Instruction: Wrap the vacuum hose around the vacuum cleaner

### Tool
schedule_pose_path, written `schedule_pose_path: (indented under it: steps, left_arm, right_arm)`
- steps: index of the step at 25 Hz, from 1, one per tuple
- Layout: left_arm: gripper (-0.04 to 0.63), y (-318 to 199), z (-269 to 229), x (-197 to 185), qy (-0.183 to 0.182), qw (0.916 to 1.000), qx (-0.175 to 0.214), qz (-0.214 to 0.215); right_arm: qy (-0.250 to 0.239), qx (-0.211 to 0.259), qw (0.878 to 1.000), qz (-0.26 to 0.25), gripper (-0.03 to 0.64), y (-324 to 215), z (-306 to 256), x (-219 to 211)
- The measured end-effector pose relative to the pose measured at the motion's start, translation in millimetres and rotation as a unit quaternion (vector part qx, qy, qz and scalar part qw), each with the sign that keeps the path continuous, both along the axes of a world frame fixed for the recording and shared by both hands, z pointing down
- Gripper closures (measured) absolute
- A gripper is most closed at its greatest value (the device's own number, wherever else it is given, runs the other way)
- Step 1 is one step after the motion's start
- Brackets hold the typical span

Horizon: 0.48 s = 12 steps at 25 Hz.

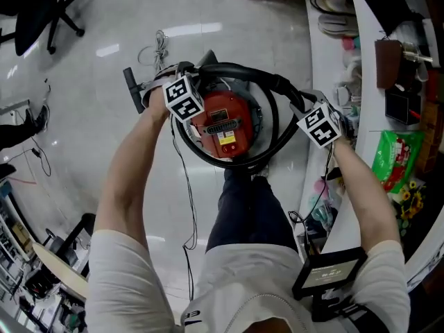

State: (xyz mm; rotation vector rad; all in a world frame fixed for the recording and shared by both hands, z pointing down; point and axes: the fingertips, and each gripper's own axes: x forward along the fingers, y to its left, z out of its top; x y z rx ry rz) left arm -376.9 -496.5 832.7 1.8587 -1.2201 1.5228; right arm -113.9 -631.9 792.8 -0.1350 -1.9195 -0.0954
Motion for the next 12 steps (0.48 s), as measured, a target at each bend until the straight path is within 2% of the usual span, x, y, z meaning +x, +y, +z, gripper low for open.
schedule_pose_path:
  steps: [12]
  left_arm:
    - [0.430, 101, 23, 9, 0.031, 0.9945, -0.039, -0.092]
  right_arm:
    - [0.021, 0.026, 0.995, -0.097, 0.454, 11, 36, -63]
